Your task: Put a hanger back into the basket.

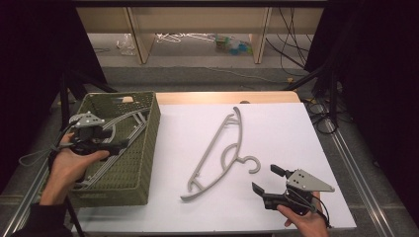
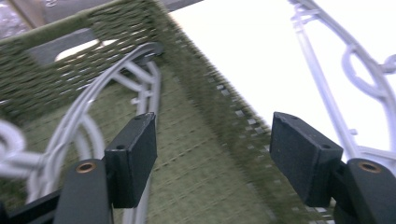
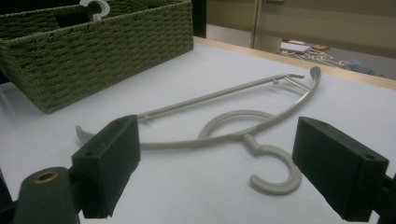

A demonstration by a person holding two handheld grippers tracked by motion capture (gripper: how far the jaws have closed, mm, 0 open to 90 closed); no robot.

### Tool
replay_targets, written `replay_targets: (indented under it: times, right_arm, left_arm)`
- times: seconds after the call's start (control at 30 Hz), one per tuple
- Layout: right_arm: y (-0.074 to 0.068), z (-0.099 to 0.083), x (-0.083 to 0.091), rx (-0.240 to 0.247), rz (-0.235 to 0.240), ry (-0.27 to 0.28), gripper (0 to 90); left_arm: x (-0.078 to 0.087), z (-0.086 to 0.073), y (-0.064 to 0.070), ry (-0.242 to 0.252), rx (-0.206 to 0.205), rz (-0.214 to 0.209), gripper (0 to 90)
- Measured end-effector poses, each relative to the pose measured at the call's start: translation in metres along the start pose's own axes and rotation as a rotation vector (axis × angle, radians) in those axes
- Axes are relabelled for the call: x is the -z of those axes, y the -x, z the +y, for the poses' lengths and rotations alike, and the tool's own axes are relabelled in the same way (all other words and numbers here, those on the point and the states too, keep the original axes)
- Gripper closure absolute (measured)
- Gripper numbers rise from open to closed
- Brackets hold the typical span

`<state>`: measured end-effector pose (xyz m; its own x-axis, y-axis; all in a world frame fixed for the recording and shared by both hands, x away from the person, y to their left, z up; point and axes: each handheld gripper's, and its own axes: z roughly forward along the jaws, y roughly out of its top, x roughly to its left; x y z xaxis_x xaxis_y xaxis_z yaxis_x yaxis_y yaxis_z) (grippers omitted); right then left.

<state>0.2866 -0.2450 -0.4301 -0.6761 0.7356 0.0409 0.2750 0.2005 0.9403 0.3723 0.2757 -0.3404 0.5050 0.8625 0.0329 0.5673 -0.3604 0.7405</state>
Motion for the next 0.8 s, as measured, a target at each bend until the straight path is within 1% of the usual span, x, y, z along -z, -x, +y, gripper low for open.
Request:
replay_targets:
  times: [0.03, 0.07, 0.1, 0.13, 0.17, 0.2, 0.23, 0.27, 0.3, 0.33, 0.37, 0.4, 0.43, 0.47, 0.5, 0.53, 0.57, 0.6, 0.63, 0.67, 0.7, 0.77, 0.8]
  right_arm:
    - [0.000, 0.000, 0.000, 0.000, 0.000, 0.000, 16.1]
    - [0.000, 0.000, 0.000, -0.003, 0.000, -0.001, 16.1]
    - [0.000, 0.000, 0.000, -0.001, 0.001, -0.002, 16.1]
    - [-0.001, -0.001, -0.002, -0.009, 0.012, 0.018, 16.1]
    - [-0.001, 0.000, -0.002, -0.009, 0.010, 0.020, 16.1]
    - [0.000, 0.000, -0.001, -0.007, 0.008, 0.016, 16.1]
    - [0.000, 0.000, 0.000, -0.002, 0.000, -0.001, 16.1]
    - [0.000, 0.000, 0.000, -0.002, 0.000, -0.001, 16.1]
    - [0.000, 0.000, 0.000, -0.001, 0.000, -0.001, 16.1]
    - [0.000, 0.000, -0.002, -0.006, 0.007, 0.018, 16.0]
    - [0.000, 0.000, 0.000, -0.001, 0.000, 0.001, 16.1]
    - [0.000, 0.000, 0.000, -0.002, 0.001, 0.000, 16.1]
    - [-0.001, -0.001, -0.002, -0.009, 0.011, 0.018, 16.1]
    - [-0.001, -0.001, -0.002, -0.009, 0.011, 0.018, 16.1]
    - [-0.001, -0.001, -0.002, -0.007, 0.010, 0.021, 16.1]
    - [0.000, 0.000, 0.000, -0.001, -0.002, 0.001, 16.0]
    - [0.000, 0.000, 0.000, -0.003, -0.002, 0.001, 16.1]
    - [-0.001, 0.000, -0.001, -0.004, 0.006, 0.013, 16.1]
    - [-0.001, 0.000, -0.001, -0.004, 0.006, 0.013, 16.1]
    - [-0.001, 0.000, 0.001, -0.002, -0.001, 0.000, 16.0]
    - [-0.001, 0.000, -0.002, -0.007, 0.012, 0.021, 16.0]
    - [-0.001, -0.001, -0.002, -0.008, 0.014, 0.021, 16.0]
    - [0.000, 0.000, 0.000, 0.000, 0.001, 0.003, 16.0]
  left_arm:
    - [-0.001, 0.001, 0.004, 0.004, -0.001, -0.004, 31.9]
    - [-0.002, 0.002, 0.008, 0.003, -0.020, -0.011, 31.7]
    - [-0.004, 0.003, 0.012, 0.020, -0.010, -0.023, 31.4]
    - [-0.004, 0.005, 0.016, 0.019, -0.026, -0.036, 31.2]
    - [-0.006, 0.006, 0.022, 0.045, -0.008, -0.049, 30.9]
    - [-0.007, 0.008, 0.030, 0.065, -0.018, -0.080, 30.7]
    - [-0.007, 0.009, 0.033, 0.073, -0.017, -0.093, 30.6]
    - [-0.007, 0.009, 0.033, 0.073, -0.017, -0.093, 30.5]
    - [-0.008, 0.010, 0.038, 0.081, -0.021, -0.110, 30.5]
    - [-0.009, 0.011, 0.042, 0.086, -0.025, -0.118, 30.1]
    - [-0.010, 0.012, 0.046, 0.088, -0.034, -0.124, 30.0]
    - [-0.011, 0.013, 0.050, 0.092, -0.041, -0.134, 29.7]
    - [-0.012, 0.014, 0.056, 0.109, -0.035, -0.160, 29.5]
    - [-0.012, 0.014, 0.056, 0.109, -0.035, -0.160, 29.5]
    - [-0.013, 0.015, 0.061, 0.140, -0.027, -0.182, 29.5]
    - [-0.014, 0.015, 0.064, 0.158, -0.008, -0.194, 29.8]
    - [-0.015, 0.016, 0.066, 0.163, 0.000, -0.207, 30.0]
    - [-0.016, 0.015, 0.069, 0.167, -0.001, -0.225, 29.7]
    - [-0.016, 0.015, 0.069, 0.167, -0.001, -0.225, 29.6]
    - [-0.018, 0.015, 0.072, 0.171, -0.003, -0.223, 29.6]
    - [-0.019, 0.015, 0.076, 0.160, -0.017, -0.227, 29.0]
    - [-0.020, 0.015, 0.078, 0.161, -0.019, -0.233, 28.5]
    - [-0.020, 0.016, 0.080, 0.166, -0.016, -0.234, 28.3]
